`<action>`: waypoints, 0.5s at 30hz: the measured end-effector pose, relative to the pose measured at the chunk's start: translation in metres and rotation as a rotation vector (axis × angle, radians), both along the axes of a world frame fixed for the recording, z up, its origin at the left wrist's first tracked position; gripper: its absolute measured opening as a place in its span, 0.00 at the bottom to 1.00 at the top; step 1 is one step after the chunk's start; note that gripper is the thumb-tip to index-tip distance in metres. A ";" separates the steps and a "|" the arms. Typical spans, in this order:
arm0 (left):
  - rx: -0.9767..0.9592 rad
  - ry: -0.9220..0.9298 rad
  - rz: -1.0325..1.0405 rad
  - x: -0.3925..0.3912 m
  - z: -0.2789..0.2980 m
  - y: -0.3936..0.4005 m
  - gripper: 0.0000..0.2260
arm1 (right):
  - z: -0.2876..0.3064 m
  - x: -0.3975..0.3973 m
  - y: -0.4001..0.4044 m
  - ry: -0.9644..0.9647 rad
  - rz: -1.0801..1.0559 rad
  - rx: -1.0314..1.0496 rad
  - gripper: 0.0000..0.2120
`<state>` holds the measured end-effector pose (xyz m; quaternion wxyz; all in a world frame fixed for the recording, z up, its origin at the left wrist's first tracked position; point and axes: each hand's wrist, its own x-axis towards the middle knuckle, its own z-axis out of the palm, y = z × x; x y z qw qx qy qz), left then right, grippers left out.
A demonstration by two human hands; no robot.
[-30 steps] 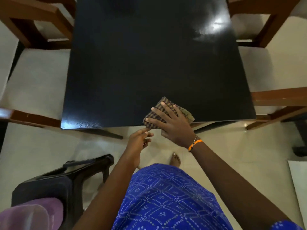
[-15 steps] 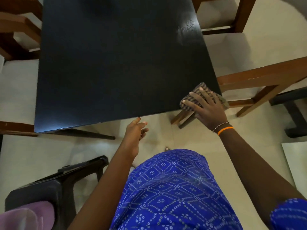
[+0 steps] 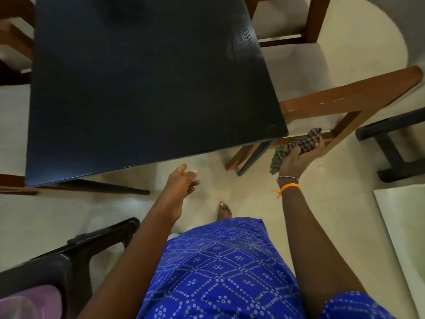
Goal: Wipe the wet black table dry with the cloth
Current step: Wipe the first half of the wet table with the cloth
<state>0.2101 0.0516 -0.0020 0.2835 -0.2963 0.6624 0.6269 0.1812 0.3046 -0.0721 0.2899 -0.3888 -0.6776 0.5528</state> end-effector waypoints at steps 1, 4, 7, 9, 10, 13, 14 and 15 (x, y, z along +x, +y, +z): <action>0.007 -0.007 -0.001 -0.001 -0.001 -0.001 0.22 | 0.003 -0.001 -0.007 0.003 -0.030 -0.007 0.29; 0.028 -0.014 -0.005 -0.003 -0.005 -0.007 0.22 | 0.009 -0.008 -0.032 -0.026 -0.005 0.021 0.27; 0.045 -0.013 0.005 -0.006 -0.008 -0.019 0.21 | 0.012 -0.016 -0.069 -0.073 0.026 0.069 0.25; 0.065 -0.020 0.020 -0.006 -0.011 -0.029 0.21 | 0.015 -0.017 -0.093 -0.095 0.040 0.061 0.25; 0.076 -0.025 0.033 -0.007 -0.012 -0.035 0.21 | 0.016 -0.016 -0.105 -0.114 0.062 0.063 0.24; 0.100 -0.040 0.072 -0.008 -0.015 -0.058 0.20 | 0.016 -0.010 -0.140 -0.181 0.136 0.147 0.23; 0.102 -0.046 0.082 -0.009 -0.015 -0.066 0.20 | 0.016 -0.008 -0.151 -0.201 0.161 0.177 0.24; 0.101 -0.051 0.097 -0.009 -0.015 -0.077 0.20 | 0.015 -0.006 -0.163 -0.216 0.192 0.205 0.24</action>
